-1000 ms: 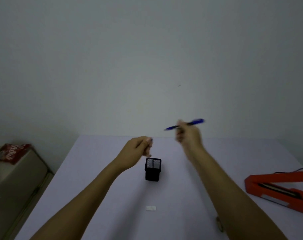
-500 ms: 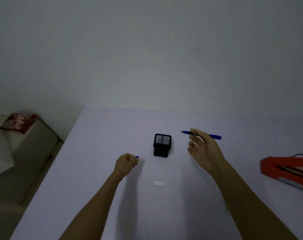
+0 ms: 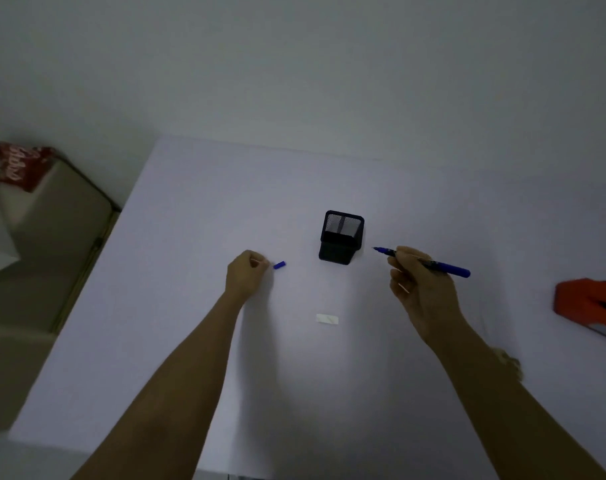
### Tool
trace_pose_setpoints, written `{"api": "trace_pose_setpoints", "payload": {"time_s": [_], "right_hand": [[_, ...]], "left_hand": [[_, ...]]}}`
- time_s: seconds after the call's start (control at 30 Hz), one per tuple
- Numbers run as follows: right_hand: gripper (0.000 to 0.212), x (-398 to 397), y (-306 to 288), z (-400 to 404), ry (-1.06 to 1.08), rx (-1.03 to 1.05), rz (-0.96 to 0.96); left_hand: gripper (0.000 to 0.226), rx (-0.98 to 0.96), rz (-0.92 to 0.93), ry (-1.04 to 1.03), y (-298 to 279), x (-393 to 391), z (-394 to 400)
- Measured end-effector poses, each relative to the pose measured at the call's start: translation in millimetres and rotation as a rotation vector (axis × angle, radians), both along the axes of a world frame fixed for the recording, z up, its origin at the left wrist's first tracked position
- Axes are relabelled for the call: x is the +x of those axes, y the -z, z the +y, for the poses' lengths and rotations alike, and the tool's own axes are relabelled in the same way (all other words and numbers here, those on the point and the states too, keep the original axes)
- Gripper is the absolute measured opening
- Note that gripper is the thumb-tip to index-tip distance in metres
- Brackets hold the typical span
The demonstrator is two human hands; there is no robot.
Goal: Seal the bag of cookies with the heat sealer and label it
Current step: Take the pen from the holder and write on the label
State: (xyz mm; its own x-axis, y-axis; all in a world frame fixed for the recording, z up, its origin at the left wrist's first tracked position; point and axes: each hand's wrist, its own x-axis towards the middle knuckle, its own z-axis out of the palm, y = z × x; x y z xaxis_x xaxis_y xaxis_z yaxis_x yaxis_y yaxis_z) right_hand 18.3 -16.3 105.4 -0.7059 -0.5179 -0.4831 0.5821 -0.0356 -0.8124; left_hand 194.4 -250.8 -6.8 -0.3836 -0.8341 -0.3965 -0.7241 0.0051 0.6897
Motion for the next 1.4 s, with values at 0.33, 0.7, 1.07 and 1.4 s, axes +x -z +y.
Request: {"api": "trace_pose_setpoints", "payload": {"time_s": [0.33, 0.7, 1.07, 1.4], "right_hand": [[0.054, 55, 99, 29, -0.755, 0.477, 1.057], [0.014, 78, 151, 36, -1.032, 0.699, 1.378], [0.036, 80, 152, 36, -1.049, 0.691, 1.356], [0.042, 81, 135, 25, -0.993, 0.72, 1.187]], "left_hand": [[0.014, -0.035, 0.124, 0.08, 17, 29, 56], [0.025, -0.149, 0.126, 0.336, 36, 8, 119], [0.022, -0.238, -0.044, 0.548, 34, -22, 125], [0.004, -0.048, 0.095, 0.189, 30, -31, 137]]}}
